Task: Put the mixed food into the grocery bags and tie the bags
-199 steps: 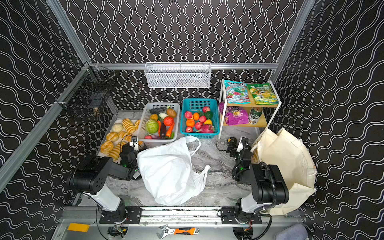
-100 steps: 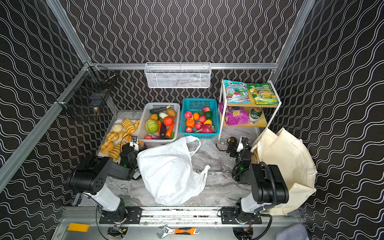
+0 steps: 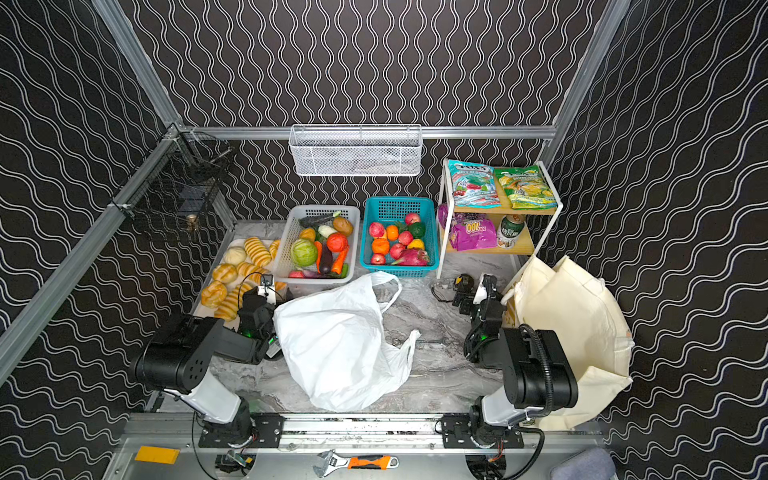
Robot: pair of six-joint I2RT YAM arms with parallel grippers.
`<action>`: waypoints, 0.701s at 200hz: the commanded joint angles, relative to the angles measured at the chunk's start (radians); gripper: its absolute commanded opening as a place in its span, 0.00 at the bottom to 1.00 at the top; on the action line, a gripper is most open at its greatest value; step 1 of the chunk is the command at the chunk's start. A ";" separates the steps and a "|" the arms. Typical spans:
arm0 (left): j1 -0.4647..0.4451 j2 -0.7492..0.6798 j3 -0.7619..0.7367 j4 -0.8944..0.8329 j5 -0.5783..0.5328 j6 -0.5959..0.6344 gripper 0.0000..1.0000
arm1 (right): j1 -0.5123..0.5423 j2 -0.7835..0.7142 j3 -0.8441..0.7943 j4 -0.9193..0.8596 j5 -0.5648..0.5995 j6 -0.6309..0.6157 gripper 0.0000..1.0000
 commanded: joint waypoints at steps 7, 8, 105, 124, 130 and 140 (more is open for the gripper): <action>0.001 -0.144 -0.006 -0.075 -0.062 -0.031 0.99 | 0.001 -0.062 -0.018 0.032 -0.082 -0.038 1.00; 0.001 -0.153 -0.006 -0.087 -0.064 -0.031 0.99 | 0.001 -0.067 -0.018 0.028 -0.084 -0.039 1.00; 0.001 -0.503 0.399 -0.919 -0.112 -0.200 0.99 | 0.003 -0.540 0.255 -0.702 -0.634 0.080 1.00; 0.001 -0.536 0.491 -1.061 0.043 -0.253 0.99 | 0.003 -0.607 0.341 -0.804 -0.776 0.173 1.00; 0.001 -0.549 0.513 -1.089 0.101 -0.275 0.99 | 0.003 -0.625 0.373 -0.835 -0.806 0.202 1.00; 0.001 -0.568 0.539 -1.106 0.239 -0.301 0.99 | 0.003 -0.650 0.435 -0.900 -0.810 0.257 1.00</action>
